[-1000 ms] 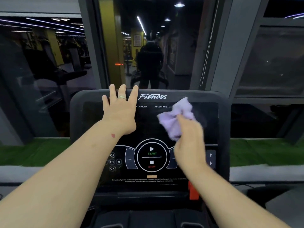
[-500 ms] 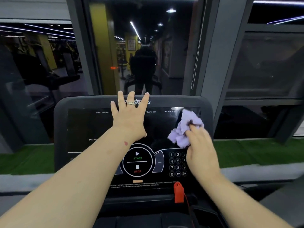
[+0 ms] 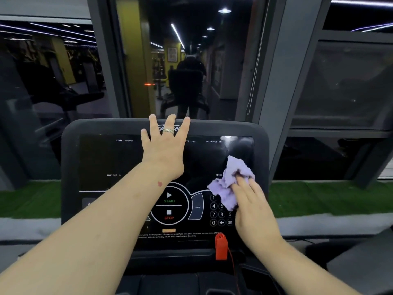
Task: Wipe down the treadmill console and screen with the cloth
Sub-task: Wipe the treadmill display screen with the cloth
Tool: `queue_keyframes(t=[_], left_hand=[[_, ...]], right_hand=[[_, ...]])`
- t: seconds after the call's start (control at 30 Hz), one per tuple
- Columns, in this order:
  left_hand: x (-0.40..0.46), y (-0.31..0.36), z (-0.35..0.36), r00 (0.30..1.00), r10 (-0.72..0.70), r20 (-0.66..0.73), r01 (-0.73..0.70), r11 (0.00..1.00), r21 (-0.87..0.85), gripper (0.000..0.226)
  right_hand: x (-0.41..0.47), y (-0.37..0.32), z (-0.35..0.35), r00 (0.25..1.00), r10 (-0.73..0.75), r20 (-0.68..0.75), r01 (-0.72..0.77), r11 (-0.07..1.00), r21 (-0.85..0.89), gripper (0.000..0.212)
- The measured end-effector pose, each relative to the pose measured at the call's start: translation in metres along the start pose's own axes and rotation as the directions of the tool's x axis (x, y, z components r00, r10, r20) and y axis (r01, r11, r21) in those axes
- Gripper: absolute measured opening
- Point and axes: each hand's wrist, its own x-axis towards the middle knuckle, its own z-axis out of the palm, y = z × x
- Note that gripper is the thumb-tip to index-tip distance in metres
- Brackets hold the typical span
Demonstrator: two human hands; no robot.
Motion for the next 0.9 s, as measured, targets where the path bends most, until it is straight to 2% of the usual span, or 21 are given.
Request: queue_keyframes(t=[0.07,0.1,0.13,0.2,0.23,0.27,0.33,0.4,0.43,0.47,0.5,0.53,0.57,0.6,0.67,0.73,0.8,0.83,0.87,0.9], left_hand=[[-0.002,-0.002,-0.002,1.0,0.007,0.002,-0.007,1.0,-0.003,0.128],[-0.003,-0.005,-0.003,1.0,0.017,0.006,-0.016,1.0,-0.01,0.129],[-0.004,-0.009,-0.004,0.999,0.031,0.01,-0.03,0.999,-0.016,0.13],[-0.008,-0.022,-0.008,0.998,0.069,0.01,-0.069,0.998,-0.002,0.134],[-0.01,-0.03,-0.01,0.996,0.083,0.008,-0.083,0.996,0.016,0.136],[-0.012,-0.039,-0.011,0.996,0.088,0.011,-0.089,0.996,0.031,0.137],[-0.016,-0.057,-0.013,0.998,0.061,0.019,-0.062,0.997,0.044,0.14],[-0.02,-0.076,-0.014,1.0,0.009,0.029,-0.01,0.999,0.053,0.144],[-0.022,-0.085,-0.015,0.999,-0.017,0.035,0.015,0.998,0.058,0.146],[-0.024,-0.095,-0.015,0.998,-0.04,0.039,0.037,0.997,0.062,0.148],[-0.027,-0.105,-0.015,0.998,-0.057,0.038,0.054,0.997,0.064,0.149],[-0.029,-0.113,-0.014,0.997,-0.066,0.031,0.064,0.996,0.063,0.149],[-0.032,-0.119,-0.014,0.998,-0.065,0.025,0.064,0.996,0.061,0.15],[-0.033,-0.122,-0.013,0.998,-0.056,0.021,0.054,0.997,0.06,0.15],[-0.032,-0.124,-0.012,0.999,-0.038,0.022,0.037,0.997,0.065,0.15],[-0.029,-0.125,-0.012,0.999,-0.026,0.023,0.024,0.997,0.071,0.151],[-0.027,-0.13,-0.012,1.0,-0.009,0.011,0.009,0.998,0.067,0.153],[-0.026,-0.132,-0.012,1.0,0.003,0.007,-0.004,0.998,0.062,0.153],[-0.025,-0.134,-0.011,1.0,0.014,0.005,-0.014,0.998,0.055,0.152],[-0.024,-0.136,-0.01,1.0,0.02,0.004,-0.02,0.999,0.05,0.152]], right_hand=[[0.009,0.012,-0.004,0.998,-0.062,-0.014,0.061,0.996,-0.063,0.061],[0.019,0.017,-0.008,0.998,-0.045,-0.045,0.042,0.996,-0.078,0.06],[0.03,0.018,-0.011,0.996,0.029,-0.082,-0.034,0.998,-0.06,0.061],[0.047,-0.006,-0.008,0.948,0.283,-0.143,-0.276,0.959,0.068,0.065],[0.05,-0.029,-0.002,0.928,0.343,-0.145,-0.33,0.938,0.109,0.066],[0.048,-0.057,0.008,0.941,0.318,-0.119,-0.309,0.947,0.088,0.064],[0.029,-0.098,0.033,0.999,0.048,-0.022,-0.049,0.999,-0.012,0.056],[0.016,-0.101,0.039,0.978,-0.206,0.027,0.206,0.978,-0.016,0.051],[0.017,-0.09,0.035,0.967,-0.253,0.03,0.253,0.967,-0.006,0.049],[0.017,-0.076,0.032,0.972,-0.232,0.018,0.232,0.973,-0.012,0.045],[0.016,-0.064,0.029,0.992,-0.127,-0.011,0.127,0.992,0.004,0.042],[0.014,-0.058,0.029,0.997,0.047,-0.058,-0.044,0.997,0.058,0.039],[0.011,-0.065,0.031,0.969,0.23,-0.091,-0.217,0.967,0.13,0.035],[0.009,-0.082,0.039,0.932,0.343,-0.118,-0.321,0.931,0.173,0.03],[0.01,-0.139,0.061,0.934,0.349,-0.076,-0.328,0.923,0.204,0.03],[0.008,-0.178,0.074,0.986,0.167,0.007,-0.164,0.96,0.228,0.041],[0.015,-0.175,0.068,0.997,-0.005,0.073,-0.009,0.98,0.197,0.042],[0.019,-0.162,0.061,0.995,-0.022,0.1,0.003,0.983,0.183,0.044],[0.021,-0.149,0.054,0.994,0.038,0.106,-0.057,0.982,0.182,0.042],[0.025,-0.139,0.048,0.983,0.172,0.059,-0.181,0.959,0.217,0.039]])
